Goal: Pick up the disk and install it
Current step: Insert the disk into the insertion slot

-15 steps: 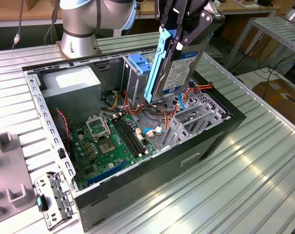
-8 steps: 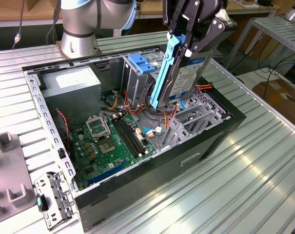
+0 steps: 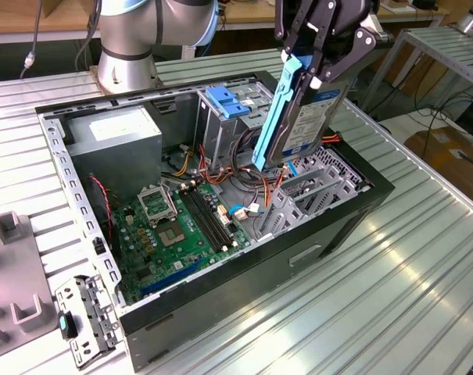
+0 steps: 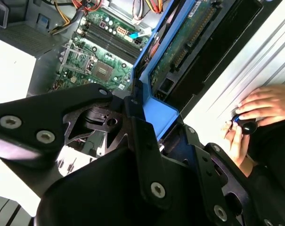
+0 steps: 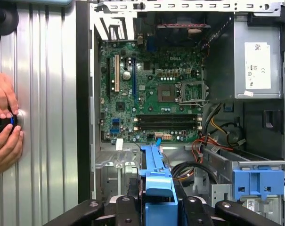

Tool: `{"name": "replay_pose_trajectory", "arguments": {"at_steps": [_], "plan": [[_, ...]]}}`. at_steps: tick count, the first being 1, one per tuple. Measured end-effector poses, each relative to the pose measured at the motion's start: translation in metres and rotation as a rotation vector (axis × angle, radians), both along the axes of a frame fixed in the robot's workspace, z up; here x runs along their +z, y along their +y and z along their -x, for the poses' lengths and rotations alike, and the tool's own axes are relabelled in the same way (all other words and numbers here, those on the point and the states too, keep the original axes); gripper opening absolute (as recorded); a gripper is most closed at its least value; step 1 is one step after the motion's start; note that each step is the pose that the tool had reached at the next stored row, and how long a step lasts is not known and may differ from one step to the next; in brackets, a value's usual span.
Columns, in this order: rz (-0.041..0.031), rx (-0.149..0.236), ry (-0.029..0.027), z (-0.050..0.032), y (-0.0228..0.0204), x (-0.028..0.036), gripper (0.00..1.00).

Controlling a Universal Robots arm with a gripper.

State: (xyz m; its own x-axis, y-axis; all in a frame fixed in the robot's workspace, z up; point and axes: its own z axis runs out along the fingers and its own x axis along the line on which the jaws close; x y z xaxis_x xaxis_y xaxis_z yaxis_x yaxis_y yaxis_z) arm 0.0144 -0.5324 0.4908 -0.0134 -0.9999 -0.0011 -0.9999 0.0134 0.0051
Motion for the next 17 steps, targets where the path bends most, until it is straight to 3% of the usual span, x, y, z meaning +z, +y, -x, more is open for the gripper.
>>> {"name": "replay_pose_trajectory", "arguments": {"at_steps": [12, 14, 17], "plan": [[0.0000, 0.000, 0.0000, -0.0033, -0.0003, 0.0000, 0.37], [0.0001, 0.000, 0.0000, -0.0034, -0.0031, -0.0001, 0.37], [0.0001, 0.000, 0.0000, -0.0033, -0.0130, -0.0006, 0.37]]}}
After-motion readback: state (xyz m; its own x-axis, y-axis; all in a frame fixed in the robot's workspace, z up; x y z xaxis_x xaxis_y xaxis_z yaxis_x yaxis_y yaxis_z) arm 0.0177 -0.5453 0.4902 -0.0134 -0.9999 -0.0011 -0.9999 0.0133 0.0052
